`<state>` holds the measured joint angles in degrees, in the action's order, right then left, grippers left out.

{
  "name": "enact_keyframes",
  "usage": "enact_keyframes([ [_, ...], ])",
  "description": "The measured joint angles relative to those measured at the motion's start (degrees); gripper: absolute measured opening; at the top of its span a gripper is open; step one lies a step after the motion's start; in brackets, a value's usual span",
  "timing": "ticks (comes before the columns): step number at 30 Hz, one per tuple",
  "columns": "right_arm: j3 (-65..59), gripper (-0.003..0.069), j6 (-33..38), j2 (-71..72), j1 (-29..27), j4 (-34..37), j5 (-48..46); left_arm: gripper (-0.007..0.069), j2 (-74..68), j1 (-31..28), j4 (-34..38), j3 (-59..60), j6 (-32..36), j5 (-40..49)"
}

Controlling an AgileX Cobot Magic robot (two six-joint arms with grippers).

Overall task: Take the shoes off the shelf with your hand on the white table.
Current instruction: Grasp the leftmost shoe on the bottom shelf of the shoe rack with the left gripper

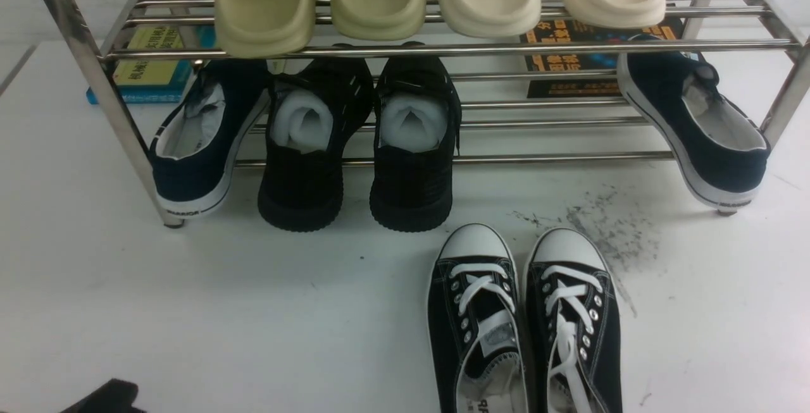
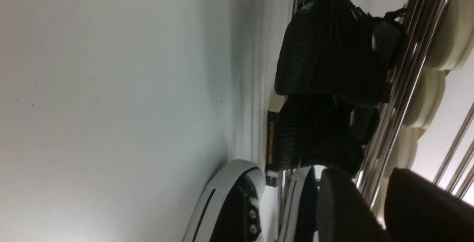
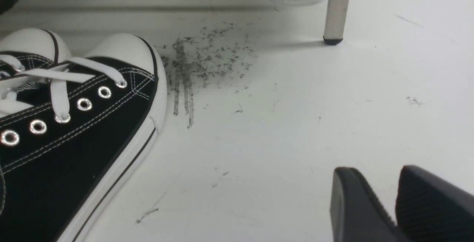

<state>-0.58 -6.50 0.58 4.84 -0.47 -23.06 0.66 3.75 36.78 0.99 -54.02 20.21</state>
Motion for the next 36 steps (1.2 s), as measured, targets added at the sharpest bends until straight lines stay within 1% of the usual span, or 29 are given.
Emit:
enact_keyframes([
  [2, 0.0, 0.0202, 0.0, 0.0, 0.0, 0.0, 0.0, 0.0167, 0.0, 0.0, 0.04, -2.09, 4.99, 3.26],
  [3, 0.0, 0.0202, 0.0, 0.0, 0.0, 0.0, 0.0, 0.0141, 0.0, 0.0, 0.04, -3.84, 8.52, 4.19],
  [4, 0.0, 0.0202, 0.0, 0.0, 0.0, 0.0, 0.0, 0.0136, 0.0, 0.0, 0.04, -4.61, 10.02, 4.34],
  [6, 0.0, 0.0202, 0.0, 0.0, 0.0, 0.0, 0.0, 0.0068, -0.2, 0.0, 0.07, -10.05, 18.3, 4.82],
  [9, 0.0, 0.0202, 0.0, 0.0, 0.0, -0.05, 0.0, 0.0014, -4.27, 0.0, -2.36, -15.89, 25.7, 7.22],
  [11, 0.0, 0.0202, 0.0, 0.0, 0.0, -0.05, 0.0, 0.0001, -9.24, 0.0, -6.54, -19.3, 27.61, 11.83],
  [14, 0.0, 0.0204, 0.0, 0.0, 0.0, -0.05, 0.0, 0.0001, -20.09, 0.0, -13.3, -24.72, 28.57, 22.74],
  [15, 0.0, 0.0204, 0.0, 0.0, 0.0, -0.05, 0.0, 0.0001, -20.89, 0.0, -13.77, -25.11, 28.72, 23.51],
  [16, 0.0, 0.0205, 0.0, 0.0, 0.0, -0.05, 0.0, 0.0001, -27.93, 0.0, -17.31, -29.11, 29.34, 30.24],
  [17, 0.0, 0.0205, 0.0, 0.0, 0.0, -0.05, 0.0, 0.0001, -27.93, 0.0, -17.65, -29.11, 29.47, 30.24],
  [18, 0.0, 0.0206, 0.0, 0.0, 0.0, -0.05, 0.0, 0.0001, -34.12, 0.0, -19.61, -33.37, 30.74, 35.86],
  [21, 0.0, 0.0206, 0.0, 0.0, 0.0, -0.05, 0.0, 0.0003, -44.67, 0.0, -22.46, -42.58, 35.41, 43.87],
  [22, 0.0, 0.0206, 0.0, 0.0, 0.0, -0.05, 0.0, 0.0003, -45.31, 0.0, -22.6, -43.21, 35.73, 44.24],
  [23, 0.0, 0.0206, 0.0, 0.0, 0.0, -0.05, 0.0, 0.0007, -49.53, 0.0, -23.21, -47.49, 37.5, 46.22],
  [24, 0.0, 0.0206, 0.0, 0.0, 0.0, -0.05, 0.0, 0.0008, -50.67, 0.0, -23.39, -48.66, 37.89, 46.58],
  [26, 0.0, 0.0207, 0.0, 0.0, 0.0, -0.05, 0.0, 0.0033, -58.38, 0.0, -23.66, -56.67, 39.16, 47.9],
  [28, 0.0, 0.0209, 0.0, 0.0, 0.0, -0.05, 0.0, 0.0047, -60.61, 0.0, -23.66, -59.03, 39.29, 48.06],
  [30, 0.0, 0.0216, 0.0, 0.0, 0.0, -0.05, 0.0, 0.0106, -65.8, 0.0, -23.66, -64.48, 39.29, 48.07],
  [31, 0.0, 0.0216, 0.0, 0.0, 0.0, -0.05, 0.0, 0.0111, -66.18, 0.0, -23.66, -64.86, 39.29, 48.07],
  [33, 0.0, 0.0218, 0.0, 0.0, 0.0, -0.05, 0.0, 0.0204, -70.87, 0.0, -23.66, -69.22, 39.51, 47.79],
  [35, 0.0, 0.0221, 0.0, 0.0, 0.0, -0.05, 0.0, 0.0262, -74.03, 0.0, -23.66, -71.77, 39.81, 47.56],
  [36, 0.0, 0.0223, 0.0, 0.0, 0.0, -0.05, 0.0, 0.0312, -76.09, 0.0, -23.6, -73.48, 40.07, 47.32],
])
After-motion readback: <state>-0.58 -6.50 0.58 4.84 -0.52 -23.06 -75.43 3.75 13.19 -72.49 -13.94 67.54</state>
